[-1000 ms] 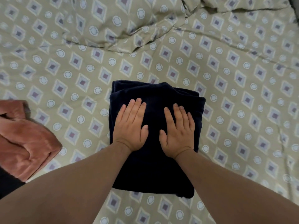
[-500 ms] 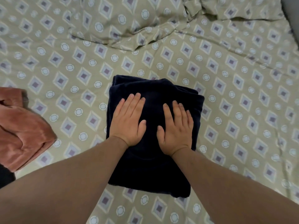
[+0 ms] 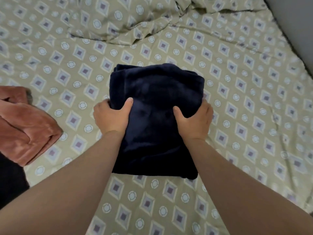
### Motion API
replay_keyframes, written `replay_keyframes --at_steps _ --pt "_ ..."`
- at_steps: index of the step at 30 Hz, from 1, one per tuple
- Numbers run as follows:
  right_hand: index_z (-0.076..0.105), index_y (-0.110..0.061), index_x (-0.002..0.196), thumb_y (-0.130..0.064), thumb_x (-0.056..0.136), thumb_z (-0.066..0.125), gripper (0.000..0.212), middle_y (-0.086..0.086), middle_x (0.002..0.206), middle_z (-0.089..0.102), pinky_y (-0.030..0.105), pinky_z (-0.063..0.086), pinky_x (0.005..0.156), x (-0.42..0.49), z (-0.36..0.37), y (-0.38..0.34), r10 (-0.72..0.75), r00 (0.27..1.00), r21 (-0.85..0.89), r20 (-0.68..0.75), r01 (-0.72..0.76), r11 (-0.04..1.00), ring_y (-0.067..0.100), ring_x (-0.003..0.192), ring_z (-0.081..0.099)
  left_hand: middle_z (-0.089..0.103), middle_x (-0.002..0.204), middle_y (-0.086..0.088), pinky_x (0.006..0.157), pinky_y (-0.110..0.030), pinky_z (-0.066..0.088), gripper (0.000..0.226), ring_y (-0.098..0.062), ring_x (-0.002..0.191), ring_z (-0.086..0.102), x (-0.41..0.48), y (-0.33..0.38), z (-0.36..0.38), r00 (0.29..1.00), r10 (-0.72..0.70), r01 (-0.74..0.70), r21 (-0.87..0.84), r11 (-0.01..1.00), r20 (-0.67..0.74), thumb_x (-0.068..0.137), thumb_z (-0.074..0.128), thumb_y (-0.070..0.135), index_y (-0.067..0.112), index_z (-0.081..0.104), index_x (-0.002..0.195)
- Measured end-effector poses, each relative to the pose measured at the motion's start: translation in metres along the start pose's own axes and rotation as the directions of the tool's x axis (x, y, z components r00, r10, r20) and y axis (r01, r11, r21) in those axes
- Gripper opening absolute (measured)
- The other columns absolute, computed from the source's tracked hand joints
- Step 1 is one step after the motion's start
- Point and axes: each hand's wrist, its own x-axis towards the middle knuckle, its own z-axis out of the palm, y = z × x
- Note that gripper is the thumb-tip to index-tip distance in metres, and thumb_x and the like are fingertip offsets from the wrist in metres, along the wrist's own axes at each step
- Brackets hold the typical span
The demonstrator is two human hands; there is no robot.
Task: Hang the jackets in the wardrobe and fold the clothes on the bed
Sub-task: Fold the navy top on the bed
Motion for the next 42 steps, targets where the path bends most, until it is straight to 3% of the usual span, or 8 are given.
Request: replay_keyframes --at_steps 3,6,12,18,28,32,36,42 --pt "0.056 -0.028 0.125 -0.071 0.058 0.077 0.083 -0.009 0.116 0.066 0.041 0.054 0.095 -0.003 -0.025 -0.005 0.296 0.923 0.280 0.244 -0.360 0.890 0.018 0.107 0.065 0.073 0.082 0.011 0.063 -0.025 0.050 0.058 -0.010 0.074 0.069 -0.007 0.005 -0.016 0.936 -0.166 0.226 -0.171 0.959 0.309 0.052 0.072 0.073 0.029 0.065 0.088" --pt "0.069 -0.022 0.113 -0.049 0.064 0.088 0.059 0.001 0.104 0.076 0.045 0.059 0.086 -0.004 -0.054 -0.011 0.309 0.806 0.409 0.504 -0.539 0.737 0.025 0.092 0.073 0.078 0.094 -0.003 0.062 -0.029 0.058 0.063 -0.020 0.083 0.076 -0.011 0.017 -0.035 0.729 -0.209 0.463 -0.245 0.852 0.651 0.054 0.085 0.057 0.016 0.074 0.101" --pt "0.068 -0.023 0.115 -0.042 0.060 0.086 0.061 0.000 0.101 0.077 0.045 0.060 0.082 -0.052 -0.144 -0.028 0.241 0.825 0.516 0.511 -0.519 0.681 0.022 0.090 0.075 0.076 0.104 -0.010 0.062 -0.033 0.060 0.023 -0.025 0.089 0.075 -0.071 0.050 -0.088 0.487 -0.217 0.678 -0.210 0.704 0.846 0.076 0.078 0.041 0.021 0.082 0.087" --pt "0.069 -0.026 0.110 -0.028 0.075 0.081 0.038 -0.001 0.101 0.077 0.031 0.059 0.068 -0.129 -0.273 -0.052 0.203 0.900 0.640 0.385 -0.419 0.644 0.018 0.090 0.075 0.075 0.108 -0.014 0.063 -0.034 0.060 0.043 -0.028 0.093 0.074 -0.156 0.120 -0.159 0.454 -0.108 0.657 -0.251 0.711 0.884 0.068 0.077 0.035 0.012 0.078 0.104" --pt "0.070 -0.026 0.104 -0.021 0.079 0.080 0.027 -0.006 0.096 0.077 0.029 0.056 0.074 -0.247 -0.481 -0.059 0.247 0.968 0.733 -0.036 -0.142 0.665 0.010 0.090 0.073 0.071 0.116 -0.017 0.079 -0.038 0.059 0.039 -0.031 0.104 0.070 -0.301 0.241 -0.220 0.325 0.281 0.397 -0.399 0.826 0.903 0.076 0.077 0.033 0.016 0.073 0.112" --pt "0.071 -0.024 0.097 -0.023 0.079 0.081 0.021 -0.011 0.089 0.077 0.013 0.051 0.061 -0.301 -0.558 -0.039 0.294 0.926 0.711 -0.238 -0.040 0.702 0.002 0.082 0.072 0.075 0.110 -0.007 0.067 -0.032 0.060 0.048 -0.022 0.095 0.073 -0.377 0.265 -0.237 0.155 0.391 0.284 -0.420 0.862 0.907 0.077 0.077 0.032 0.018 0.064 0.121" --pt "0.069 -0.034 0.104 -0.031 0.078 0.080 0.028 -0.016 0.094 0.076 0.022 0.054 0.068 -0.385 -0.638 0.001 0.343 0.866 0.738 -0.365 0.043 0.674 0.001 0.085 0.071 0.072 0.118 -0.010 0.074 -0.034 0.059 0.053 -0.029 0.107 0.070 -0.486 0.296 -0.266 -0.068 0.529 0.086 -0.524 0.848 0.846 0.064 0.081 0.029 0.027 0.069 0.116" --pt "0.069 -0.035 0.107 -0.040 0.071 0.075 0.037 -0.011 0.102 0.075 0.035 0.057 0.079 -0.547 -0.726 0.061 0.405 0.742 0.724 -0.535 0.155 0.672 0.008 0.093 0.072 0.069 0.123 -0.015 0.077 -0.040 0.059 0.055 -0.034 0.111 0.067 -0.651 0.291 -0.307 -0.254 0.574 0.169 -0.549 0.819 0.779 0.072 0.077 0.024 0.020 0.065 0.125"
